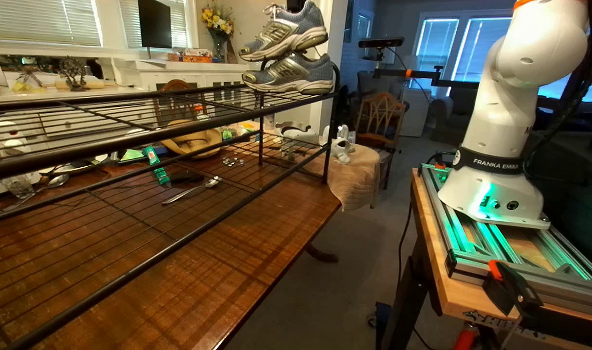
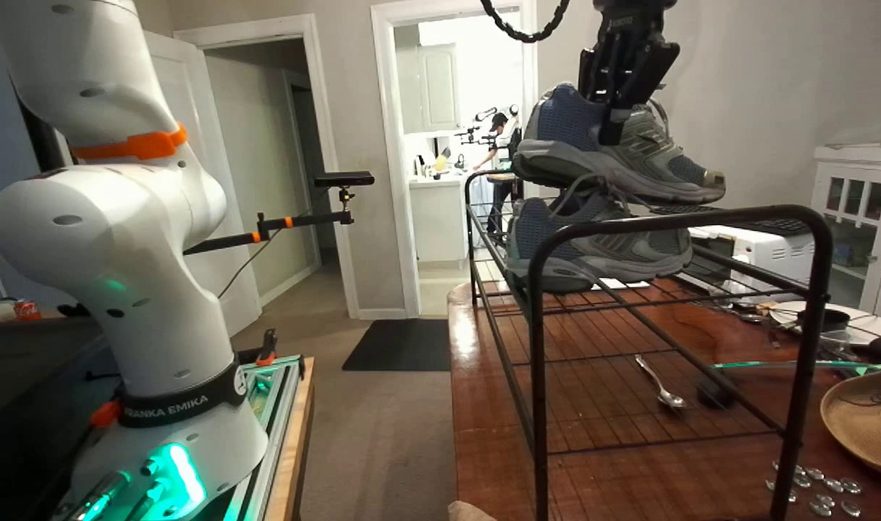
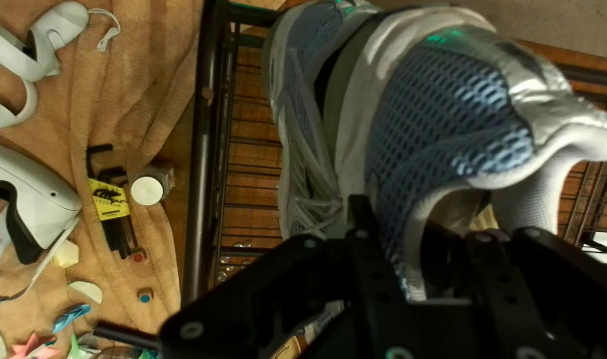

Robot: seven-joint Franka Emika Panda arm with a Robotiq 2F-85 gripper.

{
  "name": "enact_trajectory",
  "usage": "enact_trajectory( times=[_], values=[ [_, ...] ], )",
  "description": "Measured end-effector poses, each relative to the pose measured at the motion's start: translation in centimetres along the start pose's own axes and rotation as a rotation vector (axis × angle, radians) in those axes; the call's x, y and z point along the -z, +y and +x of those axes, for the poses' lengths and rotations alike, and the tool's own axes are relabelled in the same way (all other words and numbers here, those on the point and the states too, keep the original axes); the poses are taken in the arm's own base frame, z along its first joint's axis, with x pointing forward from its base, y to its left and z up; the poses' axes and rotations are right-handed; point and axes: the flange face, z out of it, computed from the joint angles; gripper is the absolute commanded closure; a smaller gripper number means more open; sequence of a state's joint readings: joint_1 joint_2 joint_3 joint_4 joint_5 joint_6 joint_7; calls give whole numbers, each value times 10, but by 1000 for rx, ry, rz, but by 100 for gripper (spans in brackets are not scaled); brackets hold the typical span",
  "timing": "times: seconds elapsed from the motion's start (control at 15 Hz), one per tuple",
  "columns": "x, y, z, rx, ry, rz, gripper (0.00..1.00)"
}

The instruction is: Place a shoe on top of its counterpart

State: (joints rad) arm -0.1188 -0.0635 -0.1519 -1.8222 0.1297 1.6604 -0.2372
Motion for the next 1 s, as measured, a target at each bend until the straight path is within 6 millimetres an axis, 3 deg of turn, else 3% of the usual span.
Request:
enact_trajectory(
  times=[0.8,0.87,1.0],
  values=[
    [-3,-2,6,14,-26,50,97],
    [-3,-2,8,20,-33,51,92],
    [-4,-3,10,33,-44,52,68]
  ],
)
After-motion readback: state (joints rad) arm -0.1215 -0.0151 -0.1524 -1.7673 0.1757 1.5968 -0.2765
